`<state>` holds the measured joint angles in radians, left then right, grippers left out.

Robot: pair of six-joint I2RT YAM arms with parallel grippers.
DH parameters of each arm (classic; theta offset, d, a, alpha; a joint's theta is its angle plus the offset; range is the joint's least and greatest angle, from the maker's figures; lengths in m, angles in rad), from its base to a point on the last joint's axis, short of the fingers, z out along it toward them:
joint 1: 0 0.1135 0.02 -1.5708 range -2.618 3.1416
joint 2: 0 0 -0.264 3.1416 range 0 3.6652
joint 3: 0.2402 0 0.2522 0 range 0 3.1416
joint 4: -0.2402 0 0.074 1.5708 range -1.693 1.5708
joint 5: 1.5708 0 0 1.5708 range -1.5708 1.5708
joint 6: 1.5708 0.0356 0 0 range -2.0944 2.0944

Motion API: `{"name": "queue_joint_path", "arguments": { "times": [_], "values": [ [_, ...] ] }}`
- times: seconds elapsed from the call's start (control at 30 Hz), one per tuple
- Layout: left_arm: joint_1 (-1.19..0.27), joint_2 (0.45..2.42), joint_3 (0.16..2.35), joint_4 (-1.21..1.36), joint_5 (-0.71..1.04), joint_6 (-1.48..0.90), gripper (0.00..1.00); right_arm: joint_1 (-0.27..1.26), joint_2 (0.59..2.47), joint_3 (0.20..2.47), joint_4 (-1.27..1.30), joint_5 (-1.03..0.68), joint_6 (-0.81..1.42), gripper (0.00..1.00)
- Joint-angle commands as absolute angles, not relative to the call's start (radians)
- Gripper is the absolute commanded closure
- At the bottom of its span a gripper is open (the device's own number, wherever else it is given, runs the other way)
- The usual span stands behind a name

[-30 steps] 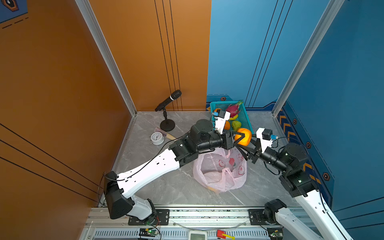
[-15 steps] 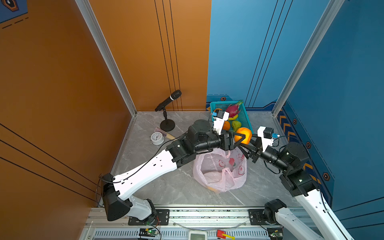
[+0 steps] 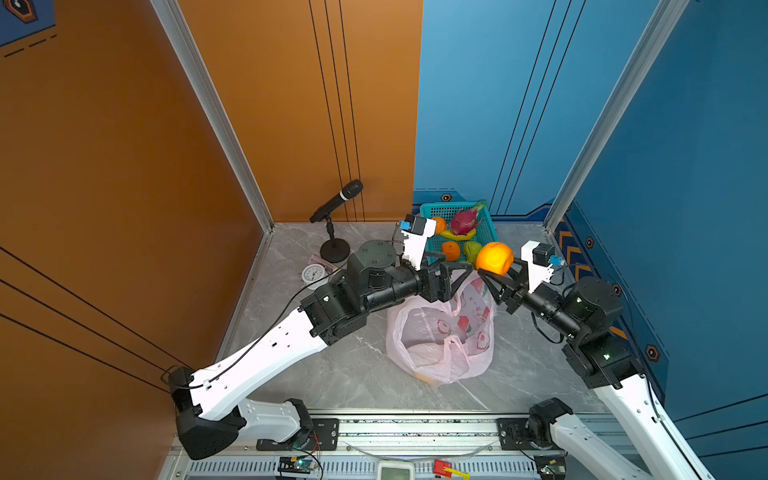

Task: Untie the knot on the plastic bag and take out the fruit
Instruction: 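Close the right gripper on the orange held by the left gripper, then carry the orange with the right gripper over the teal basket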

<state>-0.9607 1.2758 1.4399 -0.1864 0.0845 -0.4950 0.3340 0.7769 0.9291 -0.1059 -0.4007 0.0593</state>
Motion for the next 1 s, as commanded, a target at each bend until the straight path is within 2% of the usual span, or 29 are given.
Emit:
{"name": "queue_joint_path", "arguments": {
  "times": [0.0,0.23,0.3,0.43,0.67,0.97],
  "values": [
    [-0.945,1.272,1.428,-0.292,0.011,-0.379,0.16,0.322,0.861,0.996,-0.194,-0.298,0.042,0.47],
    [-0.910,1.319,1.452,-0.375,0.012,-0.259,0.15,0.277,1.083,1.079,-0.183,-0.316,0.057,0.48],
    [-0.878,1.341,1.464,-0.390,0.058,-0.250,0.10,0.265,1.154,1.108,-0.170,-0.316,0.064,0.48],
    [-0.779,1.389,1.475,-0.372,0.216,-0.274,0.09,0.244,1.273,1.159,-0.147,-0.303,0.078,0.48],
    [-0.664,1.536,1.596,-0.403,0.362,-0.226,0.08,0.206,1.483,1.270,-0.119,-0.255,0.097,0.48],
    [-0.617,1.698,1.758,-0.428,0.410,-0.161,0.07,0.181,1.739,1.426,-0.097,-0.180,0.135,0.48]
  ]
}}
